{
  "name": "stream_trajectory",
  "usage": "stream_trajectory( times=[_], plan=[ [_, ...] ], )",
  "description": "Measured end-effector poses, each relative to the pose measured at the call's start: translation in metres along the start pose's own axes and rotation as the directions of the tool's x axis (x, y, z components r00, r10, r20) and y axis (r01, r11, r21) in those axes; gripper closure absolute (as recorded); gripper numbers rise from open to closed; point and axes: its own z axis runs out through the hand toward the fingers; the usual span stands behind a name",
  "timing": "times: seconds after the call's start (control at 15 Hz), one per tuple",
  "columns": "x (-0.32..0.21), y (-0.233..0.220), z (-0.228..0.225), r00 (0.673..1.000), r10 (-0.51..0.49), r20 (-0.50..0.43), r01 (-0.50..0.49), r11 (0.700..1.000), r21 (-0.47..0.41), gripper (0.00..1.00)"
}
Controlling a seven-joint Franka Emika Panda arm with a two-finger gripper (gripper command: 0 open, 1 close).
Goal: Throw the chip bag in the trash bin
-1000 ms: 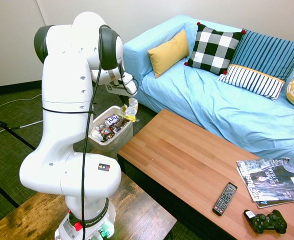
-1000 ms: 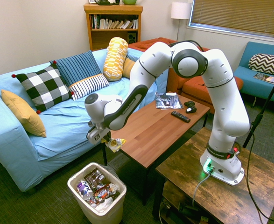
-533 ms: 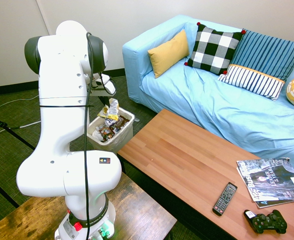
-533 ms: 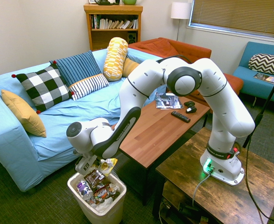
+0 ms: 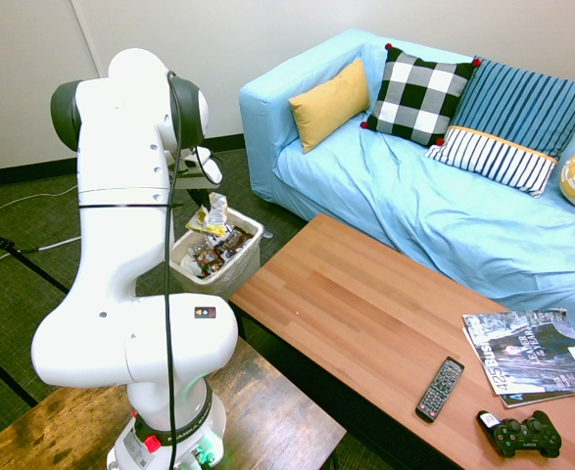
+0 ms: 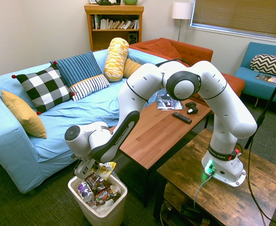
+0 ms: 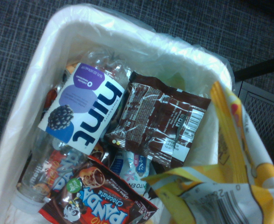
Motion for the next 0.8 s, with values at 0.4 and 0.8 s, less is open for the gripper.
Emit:
stream_trajectory(
  times=[0.4, 0.8],
  plan=[
    [0.005, -0.001, 0.000, 1.000, 0.001, 0.004, -0.001, 1.000, 0.001, 0.00],
    [0.011, -0.002, -0.001, 1.000, 0.005, 0.009, -0.005, 1.000, 0.004, 0.00]
  ],
)
